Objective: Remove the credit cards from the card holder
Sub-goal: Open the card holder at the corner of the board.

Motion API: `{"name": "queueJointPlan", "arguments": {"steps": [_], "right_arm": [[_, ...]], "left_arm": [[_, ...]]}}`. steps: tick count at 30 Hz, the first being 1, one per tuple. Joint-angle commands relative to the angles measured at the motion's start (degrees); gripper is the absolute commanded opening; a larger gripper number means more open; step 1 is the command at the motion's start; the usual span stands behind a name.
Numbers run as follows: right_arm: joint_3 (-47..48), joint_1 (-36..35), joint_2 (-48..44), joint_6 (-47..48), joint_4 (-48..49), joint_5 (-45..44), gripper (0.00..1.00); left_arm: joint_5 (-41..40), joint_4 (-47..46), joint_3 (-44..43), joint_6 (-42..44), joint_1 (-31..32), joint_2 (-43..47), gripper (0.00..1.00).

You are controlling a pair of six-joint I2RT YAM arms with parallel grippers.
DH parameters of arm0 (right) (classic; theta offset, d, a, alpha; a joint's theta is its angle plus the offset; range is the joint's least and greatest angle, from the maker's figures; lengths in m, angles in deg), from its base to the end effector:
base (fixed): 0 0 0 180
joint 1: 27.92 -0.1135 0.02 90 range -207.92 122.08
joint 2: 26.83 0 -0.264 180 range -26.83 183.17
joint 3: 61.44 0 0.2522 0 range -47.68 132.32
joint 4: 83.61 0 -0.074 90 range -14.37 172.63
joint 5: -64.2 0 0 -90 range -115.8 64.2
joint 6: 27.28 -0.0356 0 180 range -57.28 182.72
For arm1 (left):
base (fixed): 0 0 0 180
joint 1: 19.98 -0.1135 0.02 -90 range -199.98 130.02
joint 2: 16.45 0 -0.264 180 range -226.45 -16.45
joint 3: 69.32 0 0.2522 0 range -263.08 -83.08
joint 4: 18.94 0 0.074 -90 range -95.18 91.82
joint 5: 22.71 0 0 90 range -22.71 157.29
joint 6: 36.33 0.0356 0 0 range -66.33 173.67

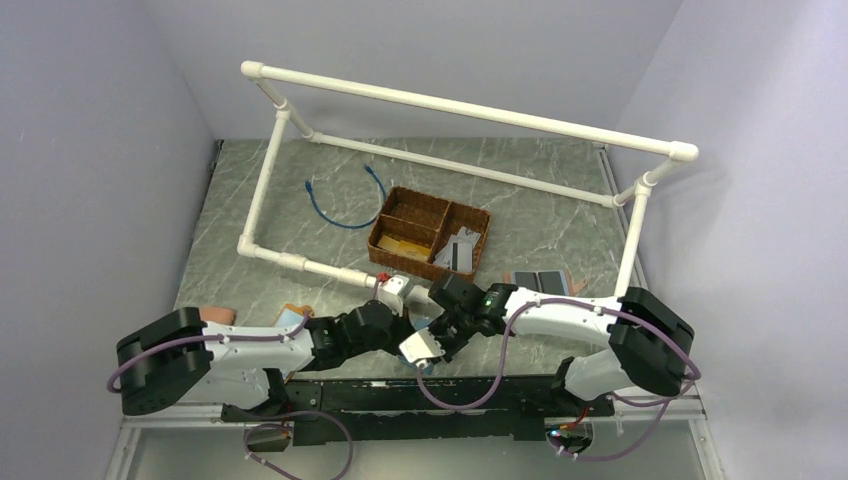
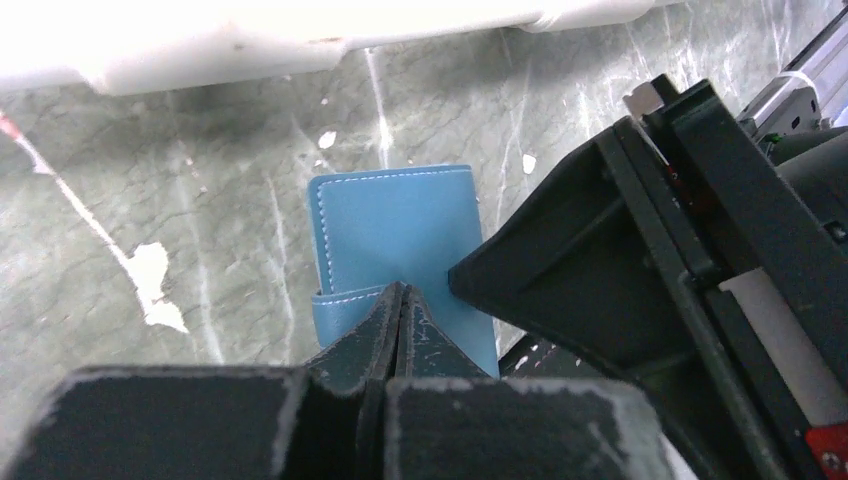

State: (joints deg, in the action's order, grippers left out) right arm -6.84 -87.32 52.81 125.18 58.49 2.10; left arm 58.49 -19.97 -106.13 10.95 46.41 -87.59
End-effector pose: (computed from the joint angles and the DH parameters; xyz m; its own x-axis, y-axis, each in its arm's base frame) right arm 0.1124 0.2228 0.1725 0.5610 -0.5908 -0.5798 -0.8038 -0.5564 -0.2107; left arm 0.0988 -0.2124 0.1612 -0.7411 0.0216 -0.6710 0.4785 0.7181 -0.5053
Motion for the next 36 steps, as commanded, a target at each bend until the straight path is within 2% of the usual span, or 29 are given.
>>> {"name": "queueJointPlan", "arguments": {"steps": [1, 9, 15, 20, 22, 25, 31, 36], "right_arm": [[-1.54, -0.42, 2.27, 0.61, 2.42, -7.48, 0.18], [-0.95, -0.63, 4.57, 0.59, 0.95, -7.87, 0.16], [-0.32, -0.63, 5.95, 0.13, 0.25, -7.53, 0.15], [0.51, -0.55, 5.98, -0.87, -0.16, -6.1, 0.15], [0.72, -0.63, 6.15, -1.17, -0.36, -5.66, 0.15], [0.87, -0.61, 6.26, -1.34, -0.51, -5.18, 0.15], [2.01, 0.2, 5.3, -2.56, -1.55, -2.54, 0.13], [3.03, 2.49, 2.83, -3.05, -3.71, 2.47, 0.13]], "left_arm": [[0.67, 3.21, 3.34, -2.16, -2.44, 4.81, 0.0], [1.92, 9.62, 6.71, -4.29, -8.46, 14.3, 0.0], [3.06, 13.79, 6.97, -5.76, -11.12, 17.33, 0.0], [8.61, 9.04, 7.06, -3.57, -11.36, 18.51, 0.0], [10.32, 8.92, 5.54, -1.99, -11.35, 17.69, 0.19], [12.46, 7.48, 4.29, -0.11, -11.37, 15.59, 0.35], [14.62, 4.87, 2.71, 1.62, -11.29, 11.76, 0.44], [11.86, 9.25, 1.08, 4.38, -11.16, 13.46, 0.46]]}}
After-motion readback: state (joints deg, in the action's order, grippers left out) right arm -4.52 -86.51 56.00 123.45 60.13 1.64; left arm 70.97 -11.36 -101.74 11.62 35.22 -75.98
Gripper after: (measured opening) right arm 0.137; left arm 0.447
